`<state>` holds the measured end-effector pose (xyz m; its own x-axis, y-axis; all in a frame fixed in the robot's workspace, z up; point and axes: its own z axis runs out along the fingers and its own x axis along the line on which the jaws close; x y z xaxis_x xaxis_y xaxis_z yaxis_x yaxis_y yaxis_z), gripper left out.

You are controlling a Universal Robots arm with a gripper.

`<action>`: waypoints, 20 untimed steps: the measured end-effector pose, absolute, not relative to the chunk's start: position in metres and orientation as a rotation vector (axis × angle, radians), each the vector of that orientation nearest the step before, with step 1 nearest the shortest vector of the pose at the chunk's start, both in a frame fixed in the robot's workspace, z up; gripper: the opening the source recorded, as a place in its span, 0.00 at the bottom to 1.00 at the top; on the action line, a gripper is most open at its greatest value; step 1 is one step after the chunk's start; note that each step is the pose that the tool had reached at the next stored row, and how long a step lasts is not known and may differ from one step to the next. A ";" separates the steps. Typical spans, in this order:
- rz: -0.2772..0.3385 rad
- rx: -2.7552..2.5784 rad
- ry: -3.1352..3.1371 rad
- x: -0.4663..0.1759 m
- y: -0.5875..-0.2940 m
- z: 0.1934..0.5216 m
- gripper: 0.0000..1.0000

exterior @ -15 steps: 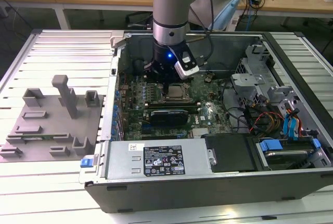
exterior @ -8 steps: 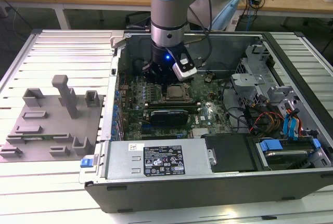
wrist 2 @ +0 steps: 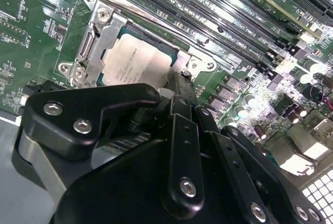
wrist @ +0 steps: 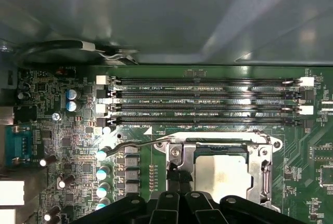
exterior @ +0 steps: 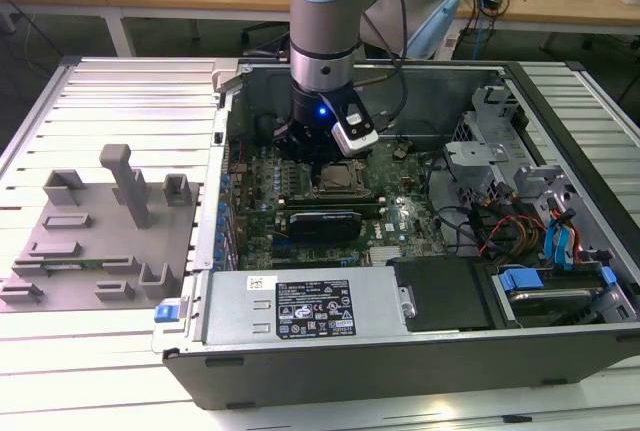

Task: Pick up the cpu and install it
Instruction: 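Close the cpu cover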

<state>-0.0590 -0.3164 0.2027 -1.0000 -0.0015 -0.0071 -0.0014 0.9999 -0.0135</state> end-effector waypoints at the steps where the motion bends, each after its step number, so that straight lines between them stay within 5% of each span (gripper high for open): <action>1: -0.021 -0.002 3.134 -0.059 -0.316 0.203 0.11; 20: -0.021 -0.002 3.148 -0.024 -0.317 0.223 0.11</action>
